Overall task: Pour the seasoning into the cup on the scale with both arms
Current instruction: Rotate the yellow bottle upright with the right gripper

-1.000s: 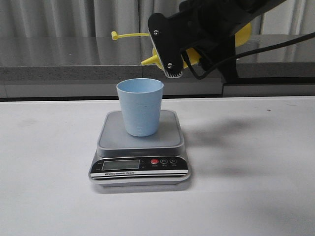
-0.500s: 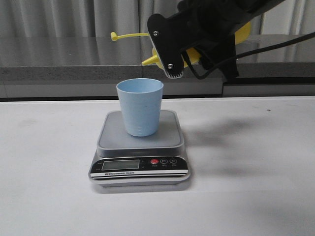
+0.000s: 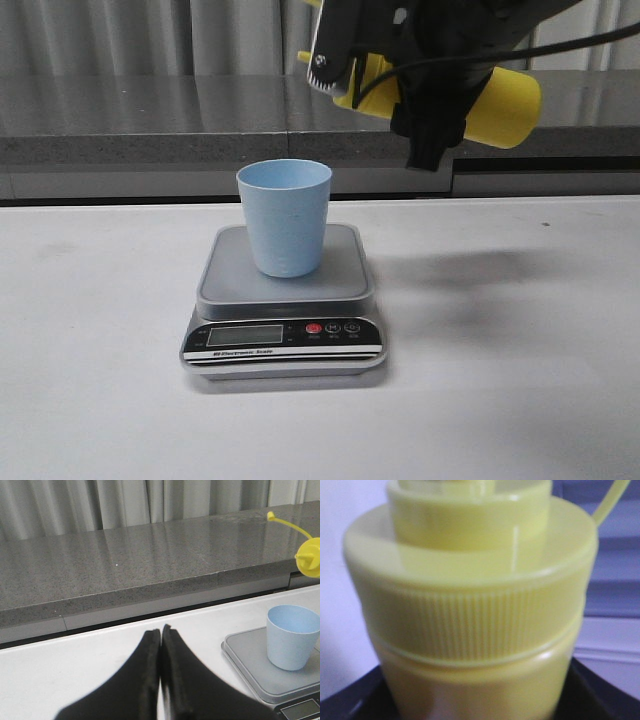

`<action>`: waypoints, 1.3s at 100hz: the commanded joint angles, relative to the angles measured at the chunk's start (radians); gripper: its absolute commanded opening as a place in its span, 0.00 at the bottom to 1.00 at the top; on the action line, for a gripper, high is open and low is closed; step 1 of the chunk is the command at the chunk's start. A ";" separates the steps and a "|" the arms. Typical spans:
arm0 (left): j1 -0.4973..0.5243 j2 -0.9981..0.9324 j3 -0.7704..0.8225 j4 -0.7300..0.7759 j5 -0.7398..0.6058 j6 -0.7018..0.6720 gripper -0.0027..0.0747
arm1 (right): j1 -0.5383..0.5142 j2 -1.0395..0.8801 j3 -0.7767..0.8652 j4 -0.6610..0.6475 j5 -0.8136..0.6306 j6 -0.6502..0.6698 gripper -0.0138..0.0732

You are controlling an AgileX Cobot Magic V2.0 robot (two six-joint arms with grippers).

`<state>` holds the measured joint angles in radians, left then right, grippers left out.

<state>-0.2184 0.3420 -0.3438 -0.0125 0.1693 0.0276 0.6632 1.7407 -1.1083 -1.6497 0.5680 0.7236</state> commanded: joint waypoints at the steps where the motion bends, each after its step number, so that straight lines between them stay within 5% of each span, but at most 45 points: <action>1: 0.003 0.005 -0.024 -0.001 -0.083 -0.004 0.01 | 0.001 -0.073 -0.036 -0.033 0.052 0.155 0.33; 61: 0.003 0.005 -0.024 -0.001 -0.083 -0.004 0.01 | -0.014 -0.189 -0.036 -0.033 0.008 0.579 0.33; 77: 0.003 0.005 -0.024 -0.001 -0.083 -0.004 0.01 | -0.036 -0.213 -0.036 -0.009 -0.038 0.579 0.33; 106: 0.003 0.005 -0.024 -0.001 -0.083 -0.004 0.01 | -0.191 -0.240 -0.035 0.228 -0.278 0.566 0.33; 130: 0.003 0.005 -0.024 -0.001 -0.083 -0.004 0.01 | -0.350 -0.240 -0.024 0.518 -0.577 0.273 0.33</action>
<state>-0.2184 0.3420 -0.3438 -0.0125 0.1693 0.0276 0.3617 1.5500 -1.1083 -1.2384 0.1149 1.1440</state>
